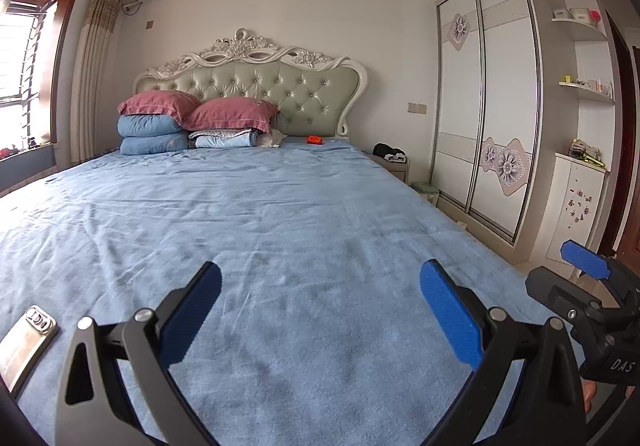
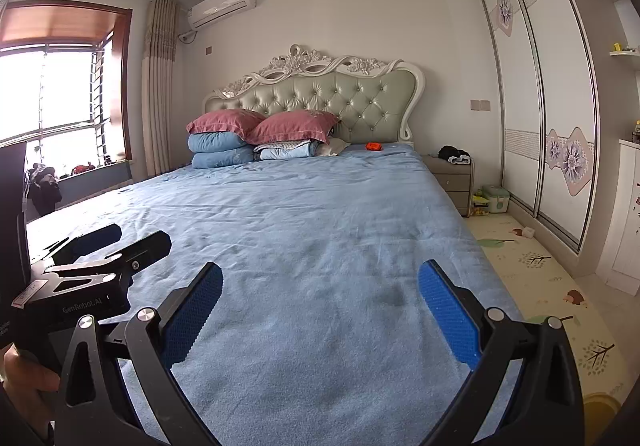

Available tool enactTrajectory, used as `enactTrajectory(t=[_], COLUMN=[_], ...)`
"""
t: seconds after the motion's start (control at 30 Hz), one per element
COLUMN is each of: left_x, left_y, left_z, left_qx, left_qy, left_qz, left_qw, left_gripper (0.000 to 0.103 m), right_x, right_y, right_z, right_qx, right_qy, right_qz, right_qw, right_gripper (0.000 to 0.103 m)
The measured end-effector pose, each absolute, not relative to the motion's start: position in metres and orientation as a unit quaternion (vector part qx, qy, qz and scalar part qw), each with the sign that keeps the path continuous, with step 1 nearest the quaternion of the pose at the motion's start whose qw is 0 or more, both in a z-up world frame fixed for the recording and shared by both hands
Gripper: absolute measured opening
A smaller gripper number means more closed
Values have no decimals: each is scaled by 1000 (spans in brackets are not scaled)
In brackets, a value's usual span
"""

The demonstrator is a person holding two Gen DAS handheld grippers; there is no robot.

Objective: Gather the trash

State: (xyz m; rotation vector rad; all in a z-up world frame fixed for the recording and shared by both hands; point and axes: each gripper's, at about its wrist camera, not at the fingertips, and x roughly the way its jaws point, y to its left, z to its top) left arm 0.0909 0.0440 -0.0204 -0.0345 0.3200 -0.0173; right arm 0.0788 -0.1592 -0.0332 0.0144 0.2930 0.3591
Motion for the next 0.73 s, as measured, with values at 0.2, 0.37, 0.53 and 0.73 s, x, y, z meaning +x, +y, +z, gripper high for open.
enactTrajectory(t=[0.2, 0.37, 0.53, 0.73], left_x=[91, 92, 95, 100], left_y=[44, 45, 47, 52], left_z=[-18, -18, -18, -21], left_qx=[-13, -16, -22, -40], left_qy=[160, 161, 168, 183], left_qz=[-10, -10, -5, -13], left_qw=[987, 987, 985, 982], left_gripper=[99, 99, 99, 99], right_x=[80, 80, 80, 80], right_y=[-159, -159, -159, -159], right_z=[-33, -33, -33, -33], right_qx=[8, 7, 8, 8], right_qy=[146, 146, 146, 147], right_qz=[178, 178, 178, 178], right_qw=[973, 973, 973, 973], right_gripper=[95, 95, 95, 95])
